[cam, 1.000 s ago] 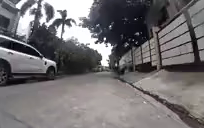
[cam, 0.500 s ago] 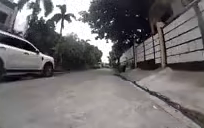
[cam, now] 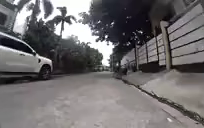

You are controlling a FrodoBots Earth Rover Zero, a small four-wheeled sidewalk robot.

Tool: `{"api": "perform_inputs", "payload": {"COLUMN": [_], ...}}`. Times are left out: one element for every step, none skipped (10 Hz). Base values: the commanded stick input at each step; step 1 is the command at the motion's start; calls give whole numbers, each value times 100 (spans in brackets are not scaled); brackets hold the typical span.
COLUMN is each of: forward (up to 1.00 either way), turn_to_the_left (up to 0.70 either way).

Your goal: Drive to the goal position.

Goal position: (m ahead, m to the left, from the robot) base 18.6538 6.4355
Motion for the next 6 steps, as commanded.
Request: {"api": "perform_inputs", "payload": {"forward": [70, 70, 70, 70, 70, 70], "turn_to_the_left": [-35, -35, -35, -35, -33, -11]}}
